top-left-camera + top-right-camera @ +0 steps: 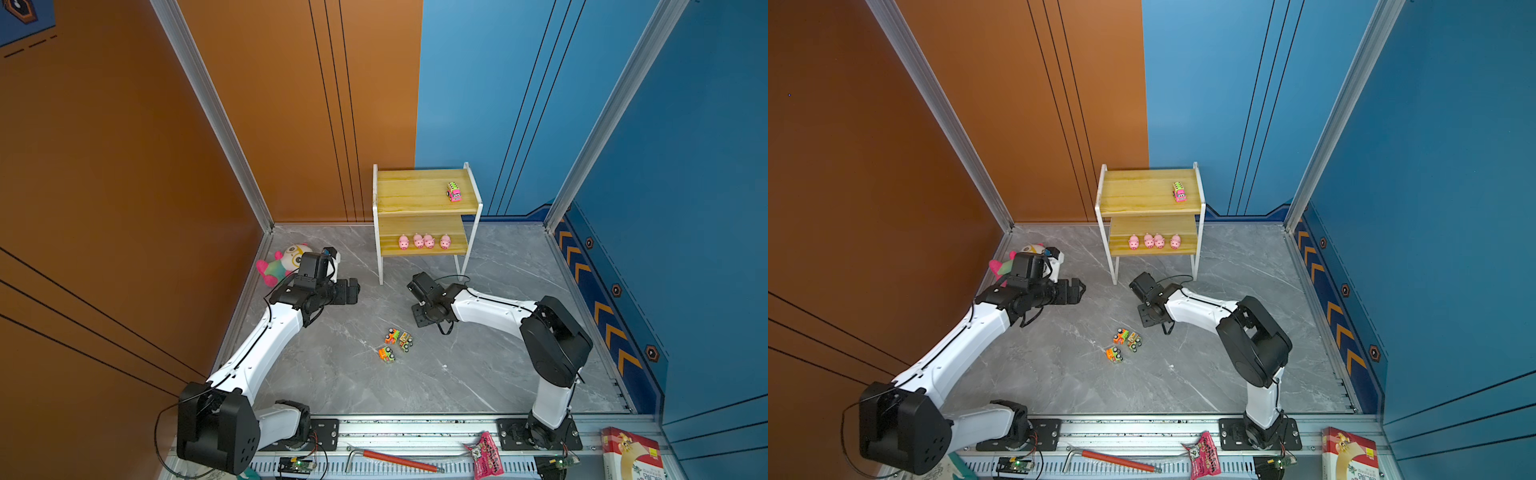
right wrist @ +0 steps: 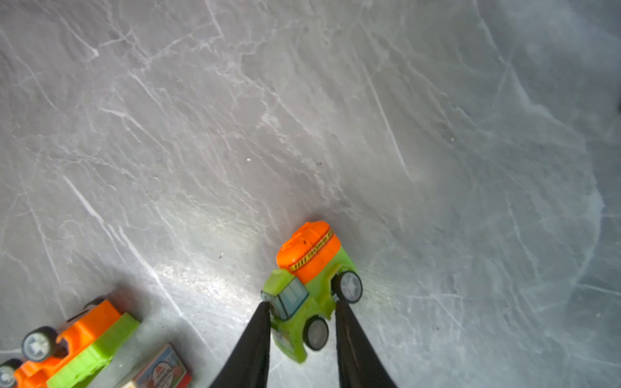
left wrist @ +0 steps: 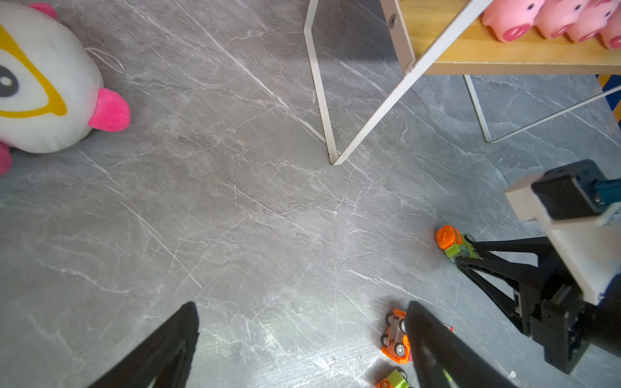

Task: Organize plastic toys on shelves
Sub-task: Pick up the plastic toy from the center of the table.

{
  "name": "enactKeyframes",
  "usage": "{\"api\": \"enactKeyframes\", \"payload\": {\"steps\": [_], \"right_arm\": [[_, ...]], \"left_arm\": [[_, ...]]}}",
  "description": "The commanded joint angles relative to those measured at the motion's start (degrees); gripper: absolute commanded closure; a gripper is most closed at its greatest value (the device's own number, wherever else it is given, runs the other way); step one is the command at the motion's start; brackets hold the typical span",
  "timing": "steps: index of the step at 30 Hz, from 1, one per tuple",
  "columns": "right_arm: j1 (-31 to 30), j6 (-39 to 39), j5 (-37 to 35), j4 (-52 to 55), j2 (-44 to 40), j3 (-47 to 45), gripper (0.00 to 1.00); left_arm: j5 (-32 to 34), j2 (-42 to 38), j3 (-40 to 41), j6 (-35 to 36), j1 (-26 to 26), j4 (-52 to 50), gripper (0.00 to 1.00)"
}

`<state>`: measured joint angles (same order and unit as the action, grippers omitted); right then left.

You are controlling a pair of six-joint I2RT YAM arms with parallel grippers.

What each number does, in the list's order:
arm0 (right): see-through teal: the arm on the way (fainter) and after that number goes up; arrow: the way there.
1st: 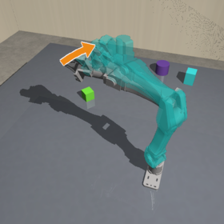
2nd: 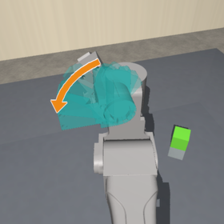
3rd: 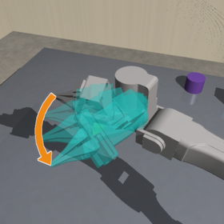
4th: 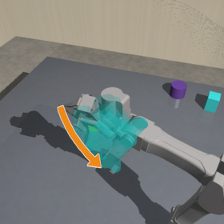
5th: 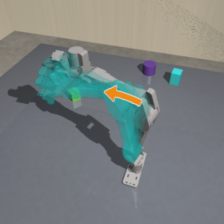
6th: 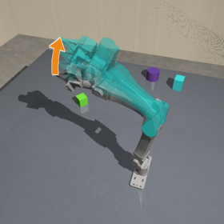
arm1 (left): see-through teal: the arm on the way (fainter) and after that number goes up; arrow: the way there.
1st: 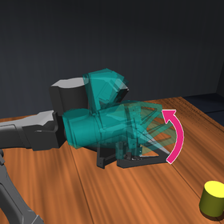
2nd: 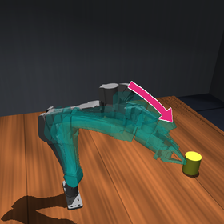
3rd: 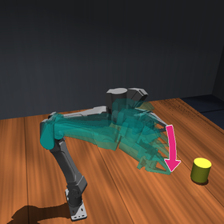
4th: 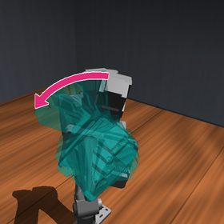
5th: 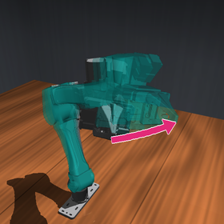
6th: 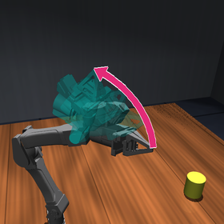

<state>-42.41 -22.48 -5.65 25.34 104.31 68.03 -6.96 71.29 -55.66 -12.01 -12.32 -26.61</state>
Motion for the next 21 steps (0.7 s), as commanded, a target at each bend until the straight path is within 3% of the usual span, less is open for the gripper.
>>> {"api": "enactKeyframes", "payload": {"steps": [1,14,21], "right_arm": [[3.2,-2.8,5.0,-3.1,-3.7,-5.3,0.67],[14.2,-14.0,16.1,-24.9,-25.4,-33.1,0.66],[17.3,-15.5,14.6,-27.7,-35.8,-43.4,0.64]], "left_arm": [[-1.1,0.5,-1.4,-0.6,0.5,-0.9,0.04],[-1.3,0.6,-1.5,-0.7,0.4,-1.0,0.04],[-1.4,0.7,-1.4,-0.8,0.1,-0.8,0.04]]}}
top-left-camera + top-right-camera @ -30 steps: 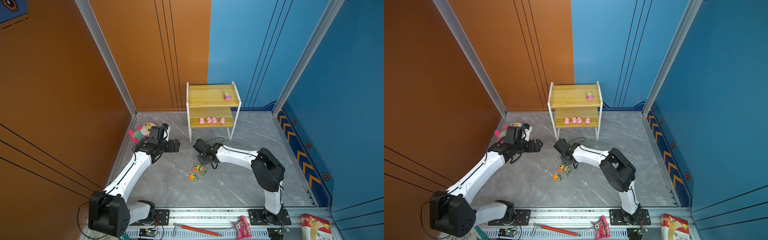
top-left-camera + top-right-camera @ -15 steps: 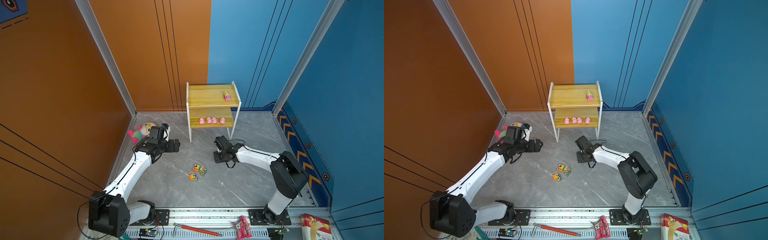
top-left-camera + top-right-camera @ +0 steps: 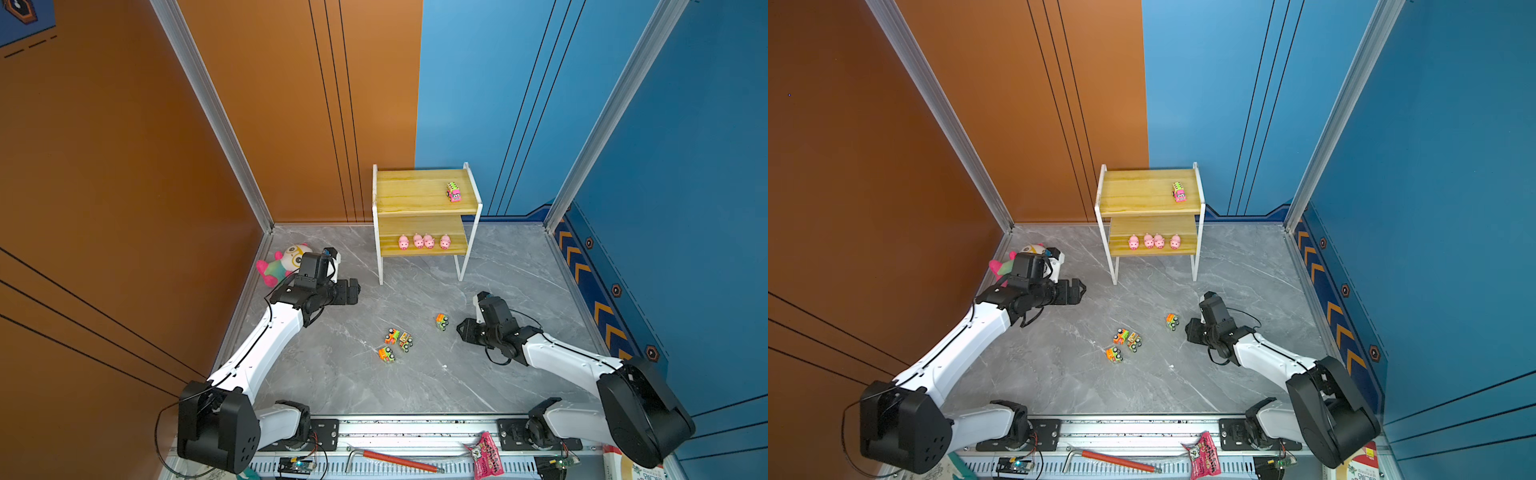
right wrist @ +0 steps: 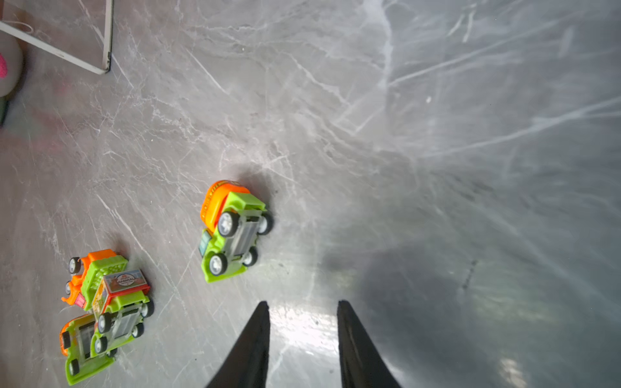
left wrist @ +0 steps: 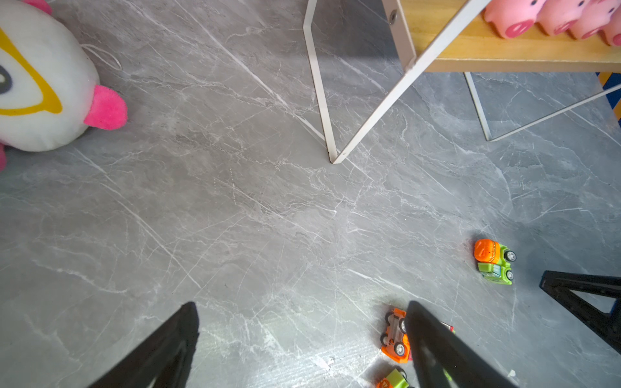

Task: Organize plastic toys on shelves
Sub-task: Pick up the plastic toy from the center of the table.

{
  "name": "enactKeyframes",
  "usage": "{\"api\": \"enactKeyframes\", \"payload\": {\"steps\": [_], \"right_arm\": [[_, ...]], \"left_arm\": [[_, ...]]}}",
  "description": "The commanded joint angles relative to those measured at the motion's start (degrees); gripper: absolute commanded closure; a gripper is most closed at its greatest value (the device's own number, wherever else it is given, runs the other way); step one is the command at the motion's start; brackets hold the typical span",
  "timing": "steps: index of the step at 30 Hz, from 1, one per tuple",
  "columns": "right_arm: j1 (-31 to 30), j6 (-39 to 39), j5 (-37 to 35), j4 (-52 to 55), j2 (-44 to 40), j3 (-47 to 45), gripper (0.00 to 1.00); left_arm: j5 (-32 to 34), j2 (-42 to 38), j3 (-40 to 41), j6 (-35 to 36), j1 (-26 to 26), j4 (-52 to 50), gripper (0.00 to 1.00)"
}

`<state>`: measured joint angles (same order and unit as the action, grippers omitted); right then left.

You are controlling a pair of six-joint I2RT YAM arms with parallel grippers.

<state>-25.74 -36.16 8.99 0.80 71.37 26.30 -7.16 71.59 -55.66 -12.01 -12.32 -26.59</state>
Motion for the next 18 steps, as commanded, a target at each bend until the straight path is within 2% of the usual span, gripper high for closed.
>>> {"api": "enactKeyframes", "payload": {"steps": [1,4,7,12,18], "right_arm": [[0.9,-1.1,-0.6,-2.3,-4.4,-2.0,0.63],[-0.3,3.1,-4.6,2.1,-7.3,0.0,0.61],[-3.5,7.6,-10.4,7.7,-6.6,5.0,0.58],[-10.5,10.5,-20.8,16.9,0.9,16.4,0.51],[-19.3,8.0,-29.0,26.7,12.9,28.6,0.46]], "left_arm": [[-1.2,0.4,-1.4,-0.7,0.1,-0.8,0.04],[-1.2,0.3,-1.4,-0.7,0.1,-0.8,0.04],[-1.1,0.5,-1.4,-0.7,0.0,-0.9,0.04],[-1.0,0.7,-1.3,-0.6,0.0,-0.9,0.04],[-1.0,0.8,-1.4,-0.7,0.0,-0.9,0.04]]}}
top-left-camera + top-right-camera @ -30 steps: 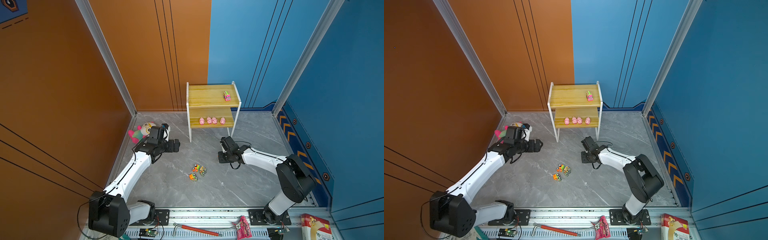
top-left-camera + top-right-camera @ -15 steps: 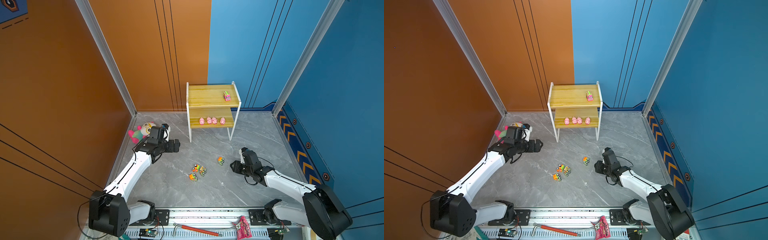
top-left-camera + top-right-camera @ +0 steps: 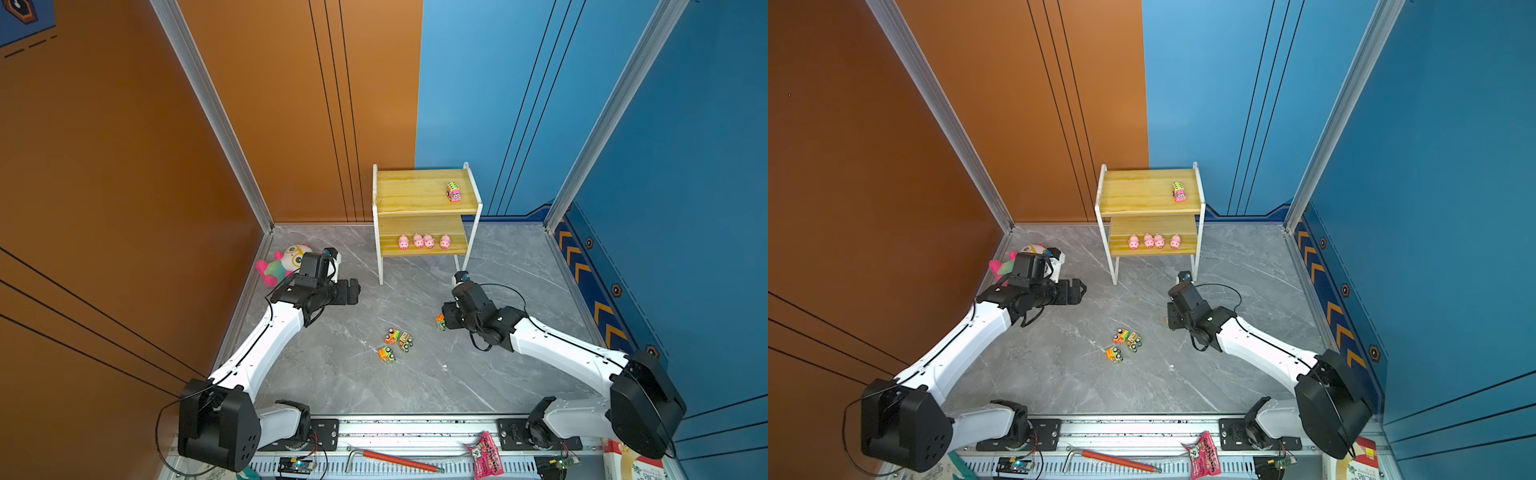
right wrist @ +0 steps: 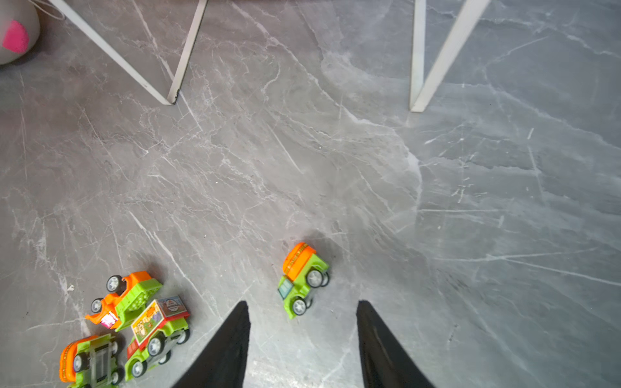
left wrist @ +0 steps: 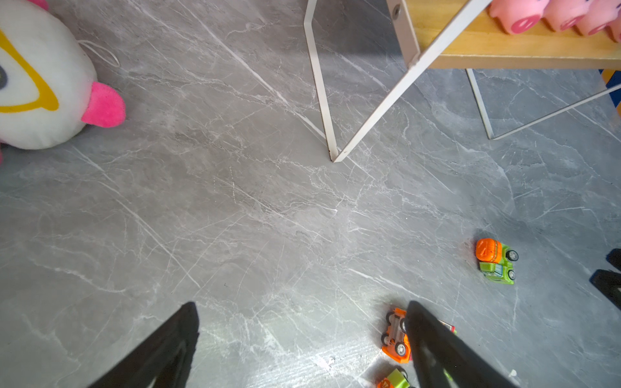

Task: Organize plastic toys on shelves
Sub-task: Pick up the plastic toy from the center of the table.

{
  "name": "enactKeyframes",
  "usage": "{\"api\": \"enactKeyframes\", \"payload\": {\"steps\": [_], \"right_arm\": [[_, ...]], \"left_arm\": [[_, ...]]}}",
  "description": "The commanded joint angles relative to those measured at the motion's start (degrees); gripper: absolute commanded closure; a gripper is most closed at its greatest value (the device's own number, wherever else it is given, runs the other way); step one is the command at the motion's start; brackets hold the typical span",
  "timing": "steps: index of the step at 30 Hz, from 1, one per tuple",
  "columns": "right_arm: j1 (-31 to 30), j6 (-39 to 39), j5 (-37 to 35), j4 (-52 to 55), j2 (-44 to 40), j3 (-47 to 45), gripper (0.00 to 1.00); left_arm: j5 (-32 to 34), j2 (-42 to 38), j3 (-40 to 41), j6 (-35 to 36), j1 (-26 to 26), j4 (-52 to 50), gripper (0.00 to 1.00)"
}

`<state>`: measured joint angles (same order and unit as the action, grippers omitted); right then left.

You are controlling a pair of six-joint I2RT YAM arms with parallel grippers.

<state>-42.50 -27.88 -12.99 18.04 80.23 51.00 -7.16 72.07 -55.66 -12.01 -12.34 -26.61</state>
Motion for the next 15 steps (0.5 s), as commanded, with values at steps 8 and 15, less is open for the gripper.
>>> {"api": "enactKeyframes", "payload": {"steps": [8,15], "right_arm": [[-5.1,-6.9,-9.4,16.1,14.1,10.7,0.42],[-3.7,-8.9,-9.3,16.4,19.4,13.1,0.36]], "left_arm": [[-1.3,-0.1,-1.5,-0.8,-0.5,-0.8,0.04],[-1.1,-0.5,-1.3,-0.7,-1.1,-0.9,0.04]]}}
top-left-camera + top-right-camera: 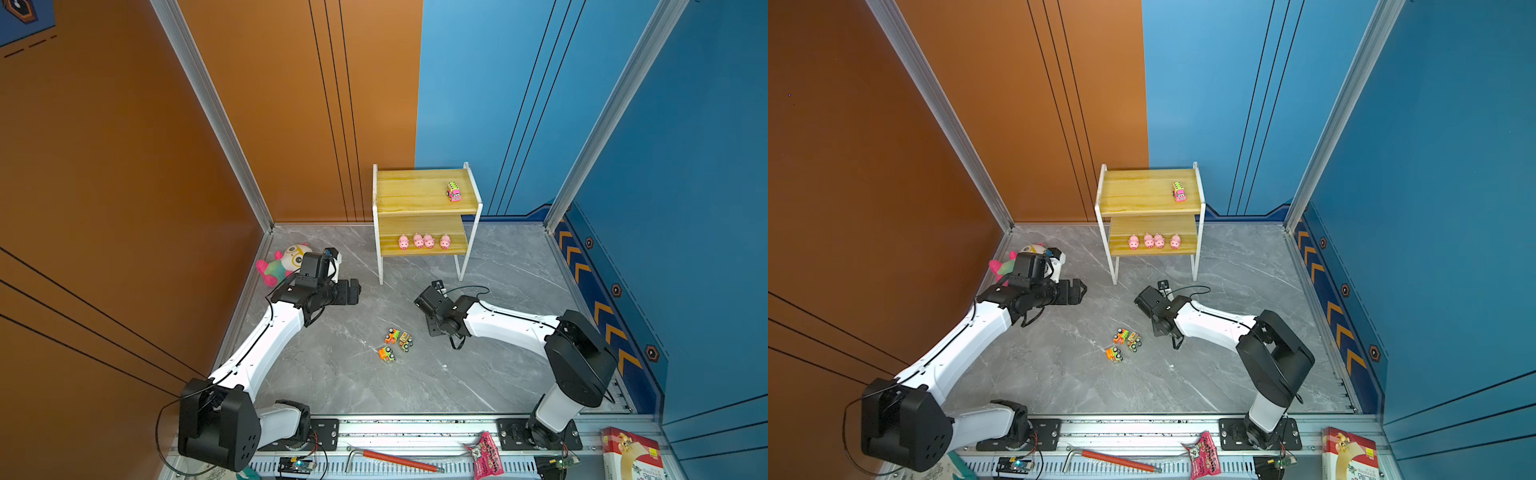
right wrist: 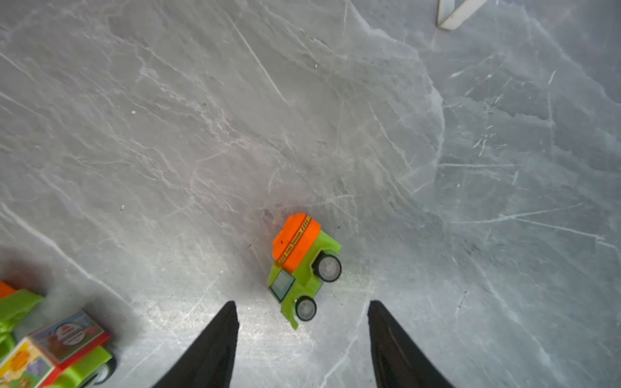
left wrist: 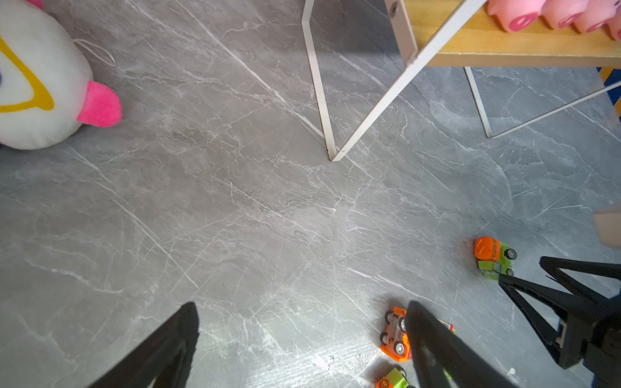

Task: Organize plastic toys on shelves
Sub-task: Pick up the plastic toy from the center of the table.

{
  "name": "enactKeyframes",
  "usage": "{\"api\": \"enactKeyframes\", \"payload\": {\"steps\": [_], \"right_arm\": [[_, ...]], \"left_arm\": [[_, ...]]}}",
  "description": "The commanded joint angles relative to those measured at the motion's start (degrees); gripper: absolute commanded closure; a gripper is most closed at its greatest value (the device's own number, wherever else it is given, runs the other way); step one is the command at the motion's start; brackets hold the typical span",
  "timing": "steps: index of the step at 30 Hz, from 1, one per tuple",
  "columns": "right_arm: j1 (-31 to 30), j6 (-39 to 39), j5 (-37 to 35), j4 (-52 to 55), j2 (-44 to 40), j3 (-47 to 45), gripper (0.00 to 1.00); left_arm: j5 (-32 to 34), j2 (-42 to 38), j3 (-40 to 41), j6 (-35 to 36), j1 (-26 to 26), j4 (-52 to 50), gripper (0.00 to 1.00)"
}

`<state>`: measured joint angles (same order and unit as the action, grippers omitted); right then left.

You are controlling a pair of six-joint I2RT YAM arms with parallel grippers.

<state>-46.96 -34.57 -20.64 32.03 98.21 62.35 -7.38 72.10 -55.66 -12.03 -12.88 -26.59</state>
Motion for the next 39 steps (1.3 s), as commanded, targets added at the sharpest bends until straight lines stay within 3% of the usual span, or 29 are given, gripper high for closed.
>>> {"api": "enactKeyframes", "payload": {"steps": [1,10,17,25,32,39], "right_arm": [[1.1,-2.4,-1.2,1.8,1.9,2.0,0.36],[6.1,-6.9,5.5,-5.1,4.2,0.9,0.43],[6.4,-10.2,8.1,-7.6,6.5,1.1,0.48],[8.4,-13.0,9.8,-10.7,4.9,-1.2,0.64],[8.8,-11.6,11.6,-14.9,-0.7,-5.0,0.72],[9.6,-13.4,16.8,-22.5,-10.0,-12.4,0.74]], "left_arm": [[-0.9,-0.5,-1.3,-0.7,-0.6,-0.9,0.04],[-0.9,-0.9,-1.3,-0.7,-1.2,-0.9,0.04],[-0.9,-1.1,-1.3,-0.7,-1.2,-0.9,0.04],[-0.9,-1.3,-1.2,-0.7,-1.4,-1.0,0.04],[0.6,-2.2,-0.8,-0.2,-2.2,-0.9,0.04],[3.5,-4.9,0.5,0.8,-7.6,-0.8,0.04]]}}
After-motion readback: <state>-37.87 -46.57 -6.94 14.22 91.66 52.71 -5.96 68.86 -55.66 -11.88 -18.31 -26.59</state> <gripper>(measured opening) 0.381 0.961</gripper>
